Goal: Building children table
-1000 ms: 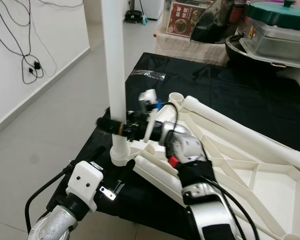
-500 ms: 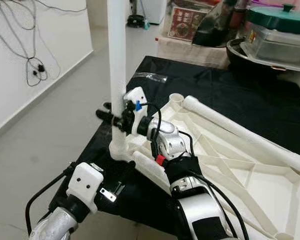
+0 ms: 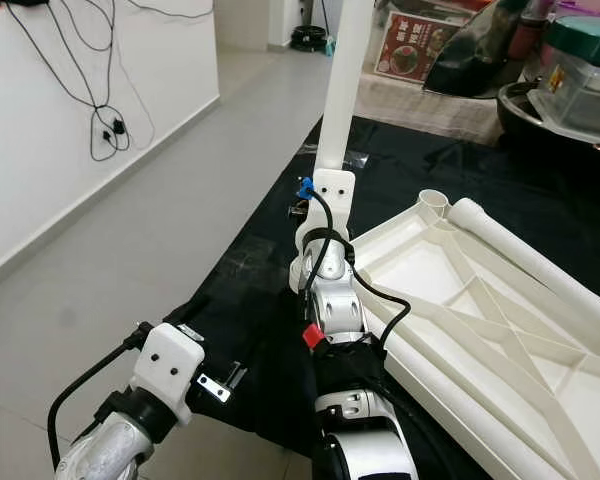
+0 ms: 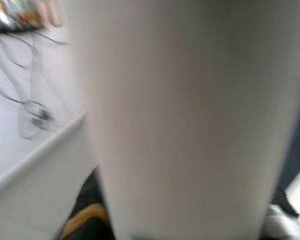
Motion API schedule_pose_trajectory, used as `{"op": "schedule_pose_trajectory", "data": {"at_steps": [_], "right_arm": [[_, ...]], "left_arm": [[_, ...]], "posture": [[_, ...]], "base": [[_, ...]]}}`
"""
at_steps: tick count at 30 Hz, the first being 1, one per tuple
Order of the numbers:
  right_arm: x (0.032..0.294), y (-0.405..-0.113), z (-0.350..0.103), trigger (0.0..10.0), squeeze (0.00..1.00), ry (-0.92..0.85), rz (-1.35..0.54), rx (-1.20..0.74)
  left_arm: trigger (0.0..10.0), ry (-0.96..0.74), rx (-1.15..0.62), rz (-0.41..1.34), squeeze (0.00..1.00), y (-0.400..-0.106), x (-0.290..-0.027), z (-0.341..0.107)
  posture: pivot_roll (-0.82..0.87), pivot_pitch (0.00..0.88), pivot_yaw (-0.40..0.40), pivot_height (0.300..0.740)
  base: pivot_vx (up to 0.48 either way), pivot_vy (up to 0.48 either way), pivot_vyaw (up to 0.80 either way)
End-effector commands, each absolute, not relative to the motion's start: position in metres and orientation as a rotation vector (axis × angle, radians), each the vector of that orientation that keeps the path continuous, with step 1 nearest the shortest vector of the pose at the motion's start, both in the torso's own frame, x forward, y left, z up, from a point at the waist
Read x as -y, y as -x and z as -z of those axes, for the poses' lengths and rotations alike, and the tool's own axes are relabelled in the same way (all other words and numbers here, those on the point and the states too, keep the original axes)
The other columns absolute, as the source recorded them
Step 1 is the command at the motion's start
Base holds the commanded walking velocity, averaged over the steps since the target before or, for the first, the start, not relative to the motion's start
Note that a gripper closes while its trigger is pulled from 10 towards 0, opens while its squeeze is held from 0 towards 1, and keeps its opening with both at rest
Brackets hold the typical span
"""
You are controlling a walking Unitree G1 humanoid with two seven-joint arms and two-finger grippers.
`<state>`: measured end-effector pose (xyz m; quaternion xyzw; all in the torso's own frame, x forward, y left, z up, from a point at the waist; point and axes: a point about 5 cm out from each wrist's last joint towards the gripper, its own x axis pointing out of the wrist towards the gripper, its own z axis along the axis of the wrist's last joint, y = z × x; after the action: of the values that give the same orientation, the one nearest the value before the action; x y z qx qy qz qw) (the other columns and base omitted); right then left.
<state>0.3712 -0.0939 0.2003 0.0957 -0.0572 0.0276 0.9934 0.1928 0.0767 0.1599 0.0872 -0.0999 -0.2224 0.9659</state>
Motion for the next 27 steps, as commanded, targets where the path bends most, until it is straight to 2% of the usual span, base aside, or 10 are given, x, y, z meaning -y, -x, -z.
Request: {"op": "schedule_pose_trajectory", "data": {"at_steps": [1,4,5,6,14,21,22,23,24,27], "right_arm": [[0.081,-0.373,-0.209,10.0,1.0,-0.275,-0.171,0.181],[0.08,-0.373,-0.211,10.0,1.0,-0.283,-0.193,0.194],[0.076,-0.375,-0.216,10.0,0.07,-0.328,-0.311,0.197],[0.071,-0.374,-0.221,10.0,0.0,-0.375,-0.447,0.187],[0.074,-0.346,-0.222,10.0,0.0,-0.387,-1.214,0.104],[0.067,-0.343,-0.207,10.0,0.0,-0.264,-1.468,0.015],[0.064,-0.345,-0.206,7.6,0.0,-0.241,-1.453,0.022],[0.064,-0.345,-0.206,7.6,0.0,-0.241,-1.453,0.022],[0.062,-0.347,-0.206,0.5,0.0,-0.227,-1.443,0.032],[0.058,-0.352,-0.208,0.0,0.0,-0.206,-1.378,0.046]], "left_arm": [[10.0,-0.188,0.191,0.454,0.0,-0.192,-0.076,-0.156],[10.0,-0.189,0.191,0.454,0.0,-0.192,-0.076,-0.156],[10.0,-0.189,0.192,0.453,0.0,-0.192,-0.076,-0.156],[10.0,-0.188,0.191,0.453,0.0,-0.192,-0.076,-0.156],[10.0,-0.187,0.193,0.454,0.0,-0.192,-0.075,-0.156],[10.0,-0.187,0.193,0.453,0.0,-0.192,-0.075,-0.156],[10.0,-0.187,0.193,0.452,0.0,-0.192,-0.075,-0.156],[10.0,-0.187,0.193,0.452,0.0,-0.192,-0.075,-0.156],[10.0,-0.187,0.194,0.452,0.0,-0.192,-0.075,-0.157],[10.0,-0.185,0.194,0.45,0.0,-0.192,-0.075,-0.157]], "posture": [[0.14,0.048,-0.075,0.74],[0.14,0.048,-0.075,0.74],[0.14,0.045,-0.078,0.74],[0.14,0.044,-0.075,0.74],[0.14,0.041,-0.078,0.74],[0.14,0.048,-0.085,0.74],[0.14,0.052,-0.085,0.74],[0.14,0.052,-0.085,0.74],[0.14,0.056,-0.084,0.74],[0.14,0.061,-0.085,0.74]], "base": [[0.0,0.0,0.0],[0.0,0.0,0.0],[0.0,0.0,0.0],[0.0,0.0,0.0],[0.0,0.0,0.0],[0.0,0.0,0.0],[0.0,0.0,0.0],[0.0,0.0,0.0],[0.0,0.0,0.0],[0.0,0.0,0.0]]}}
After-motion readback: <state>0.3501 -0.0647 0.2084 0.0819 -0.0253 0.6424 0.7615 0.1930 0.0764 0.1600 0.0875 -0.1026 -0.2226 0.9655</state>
